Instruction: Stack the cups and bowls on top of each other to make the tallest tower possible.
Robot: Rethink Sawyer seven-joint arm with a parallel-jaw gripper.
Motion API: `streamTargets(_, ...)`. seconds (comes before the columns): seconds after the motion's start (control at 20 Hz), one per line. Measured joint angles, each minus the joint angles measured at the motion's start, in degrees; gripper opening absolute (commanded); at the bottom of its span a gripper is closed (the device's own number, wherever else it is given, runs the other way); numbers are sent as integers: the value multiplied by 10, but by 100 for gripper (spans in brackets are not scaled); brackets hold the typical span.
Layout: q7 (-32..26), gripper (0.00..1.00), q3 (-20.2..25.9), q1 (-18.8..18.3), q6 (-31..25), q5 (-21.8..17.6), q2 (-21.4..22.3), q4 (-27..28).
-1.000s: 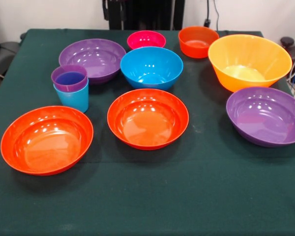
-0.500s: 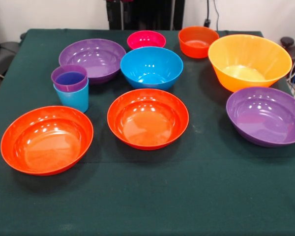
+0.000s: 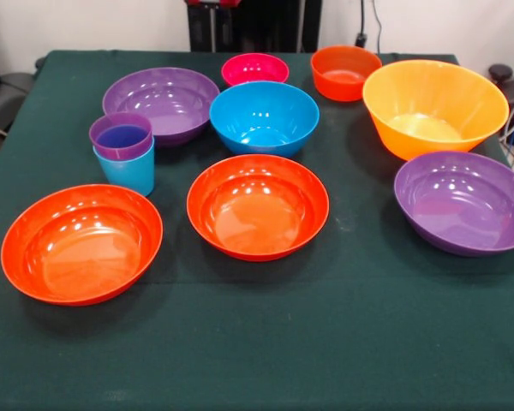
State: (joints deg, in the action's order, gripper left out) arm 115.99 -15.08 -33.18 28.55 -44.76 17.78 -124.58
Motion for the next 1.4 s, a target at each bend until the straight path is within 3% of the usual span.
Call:
streamTargets(0.95,0,100,0,53,43,62,0,-13)
streamTargets(1.4,0,100,0,58,44,67,-2,-14)
